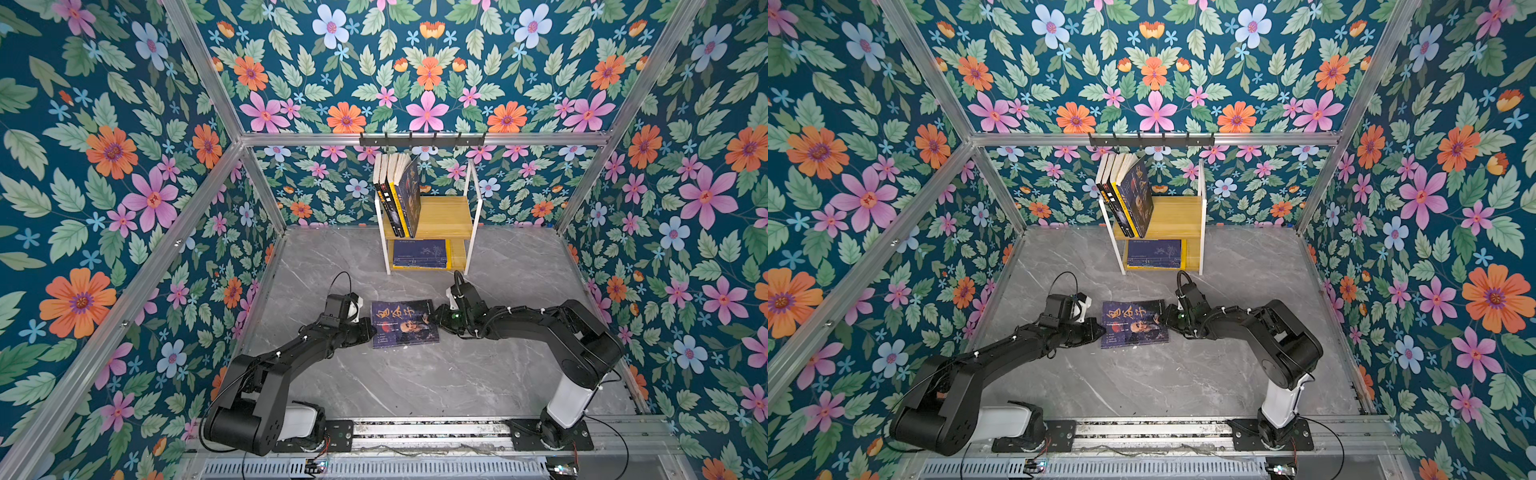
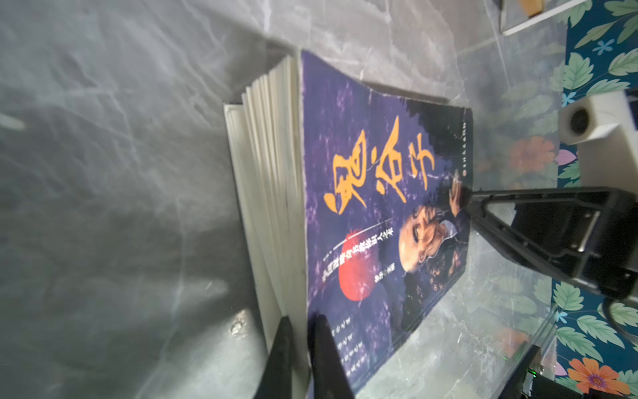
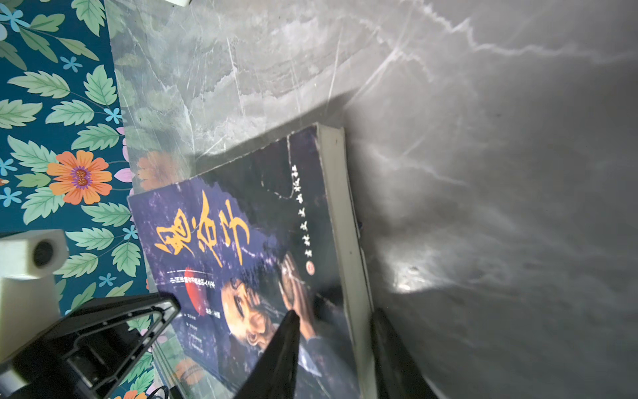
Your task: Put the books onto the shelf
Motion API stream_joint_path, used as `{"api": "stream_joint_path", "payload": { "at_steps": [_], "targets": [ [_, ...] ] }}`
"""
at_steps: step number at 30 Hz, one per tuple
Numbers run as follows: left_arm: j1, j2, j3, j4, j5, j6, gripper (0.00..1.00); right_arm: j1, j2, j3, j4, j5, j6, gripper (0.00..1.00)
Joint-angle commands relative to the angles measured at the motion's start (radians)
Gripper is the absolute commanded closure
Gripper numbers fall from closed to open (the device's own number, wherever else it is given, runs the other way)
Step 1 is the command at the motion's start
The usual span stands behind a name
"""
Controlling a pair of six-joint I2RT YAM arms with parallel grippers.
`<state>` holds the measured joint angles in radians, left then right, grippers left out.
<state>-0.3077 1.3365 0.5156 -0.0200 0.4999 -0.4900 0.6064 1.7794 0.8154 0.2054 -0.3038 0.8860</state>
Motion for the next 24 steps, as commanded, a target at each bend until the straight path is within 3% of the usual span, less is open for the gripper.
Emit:
{"api": "stream_joint_path", "payload": {
  "at_steps": [1,7,18,22,24],
  "targets": [
    [-0.001,-0.001,0.013,0.033,0.050,0.002,1.00,0.007,0.012,-0.001,-0.180,0.003,0.016,0.63],
    [0.006,-0.004,0.016,0.033,0.048,-0.001,1.00,0.007,-0.029,-0.022,-0.184,0.035,0.005,0.60],
    [0.009,-0.007,0.030,0.028,0.057,0.005,1.00,0.016,-0.291,-0.096,-0.321,0.275,-0.179,0.52],
    [0.009,-0.009,0.041,0.029,0.075,0.008,1.00,0.078,-0.392,-0.115,-0.335,0.382,-0.283,0.51],
    [0.009,-0.008,0.049,0.029,0.082,0.017,1.00,0.126,-0.417,-0.102,-0.350,0.442,-0.354,0.45]
  ]
}}
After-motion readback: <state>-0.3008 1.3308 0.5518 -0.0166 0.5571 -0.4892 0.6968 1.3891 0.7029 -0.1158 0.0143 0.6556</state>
